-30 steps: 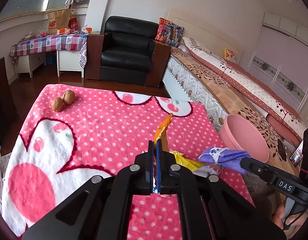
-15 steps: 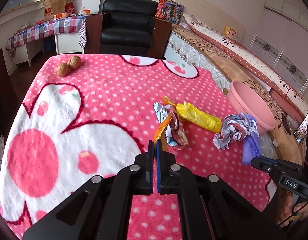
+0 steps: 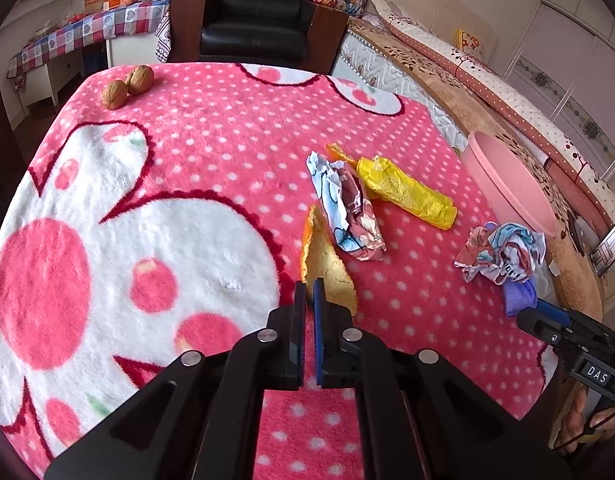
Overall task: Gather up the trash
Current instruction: 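Carry the orange peel and purple cloth over the pink bucket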
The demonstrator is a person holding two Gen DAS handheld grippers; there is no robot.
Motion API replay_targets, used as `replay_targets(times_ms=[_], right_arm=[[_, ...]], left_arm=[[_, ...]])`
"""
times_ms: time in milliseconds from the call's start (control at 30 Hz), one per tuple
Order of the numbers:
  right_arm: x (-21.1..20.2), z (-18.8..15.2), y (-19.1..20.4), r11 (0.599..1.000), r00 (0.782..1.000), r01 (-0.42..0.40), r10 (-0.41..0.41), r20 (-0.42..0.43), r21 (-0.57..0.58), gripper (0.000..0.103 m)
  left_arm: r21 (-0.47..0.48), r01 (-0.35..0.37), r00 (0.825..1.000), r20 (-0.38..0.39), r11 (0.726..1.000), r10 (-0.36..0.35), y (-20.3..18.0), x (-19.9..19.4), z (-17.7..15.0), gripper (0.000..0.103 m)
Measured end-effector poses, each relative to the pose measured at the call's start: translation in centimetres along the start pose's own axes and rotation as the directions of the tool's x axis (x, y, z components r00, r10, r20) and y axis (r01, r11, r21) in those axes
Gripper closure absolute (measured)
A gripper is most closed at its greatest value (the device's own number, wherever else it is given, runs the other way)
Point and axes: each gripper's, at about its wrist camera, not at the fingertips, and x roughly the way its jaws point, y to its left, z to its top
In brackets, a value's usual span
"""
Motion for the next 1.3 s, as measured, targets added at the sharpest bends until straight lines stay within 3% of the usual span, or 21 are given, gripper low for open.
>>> replay_targets(times_ms=[100, 300, 633, 767, 833, 867, 933, 1067, 1300], right_arm=[[-0.1, -0.1, -0.2, 1.0, 1.0, 0.015, -0.015, 0.003, 0.016, 0.053], [-0.5, -0.8, -0.5, 0.999, 1.0, 0.03, -0.03, 0.004, 0.04, 0.044], [-1.3, -1.7, -1.3, 0.994, 1.0, 0.0, 0.0, 0.001, 0.113, 0.036], [-2.2, -2.0, -1.5, 0.993, 1.0, -0.021, 0.019, 0.022, 0.119, 0.036], [-2.6, -1.8, -1.5, 0.994, 0.998, -0.04, 0.036, 0.043, 0.105, 0.035], [-2.7, -1.6, -1.5, 0.994, 0.997, -0.054, 0.049, 0.052, 0.096, 0.036], [-2.9, -1.2, -1.4, 0.995, 0.996, -0.066, 0.06, 0.066, 0.081, 0.038], [-2.6, -0.3, -1.6, 0.997, 0.997, -0.041, 0.036, 0.074, 0.067, 0.056], [-1.3, 0.7, -2.8, 0.996, 0.998, -0.034, 0.029, 0.06, 0.081, 0.059]], left_arm=[[0.001, 0.007, 1.0, -0.01, 1.0, -0.007, 0.0, 0.1, -0.2, 0.098], [-0.003, 0.05, 0.999, -0.013, 0.999, -0.05, 0.0, 0.1, -0.4, 0.076], [0.067, -0.026, 1.0, -0.004, 0.997, 0.026, -1.7, 0.6, -0.3, 0.076], [0.087, -0.055, 0.998, 0.009, 0.995, 0.054, -2.2, 0.8, -0.2, 0.079], [0.08, -0.064, 0.998, 0.019, 0.995, 0.063, -2.1, 0.8, -0.2, 0.096], [0.072, -0.061, 0.998, 0.022, 0.996, 0.059, -1.9, 0.8, -0.1, 0.099], [0.062, -0.051, 0.998, 0.028, 0.997, 0.05, -1.7, 0.6, -0.1, 0.1], [0.072, -0.05, 0.997, 0.061, 0.996, 0.046, -1.9, -0.5, 0.1, 0.101], [0.074, -0.015, 0.992, 0.123, 0.997, 0.006, -1.9, -2.7, 0.7, 0.101]])
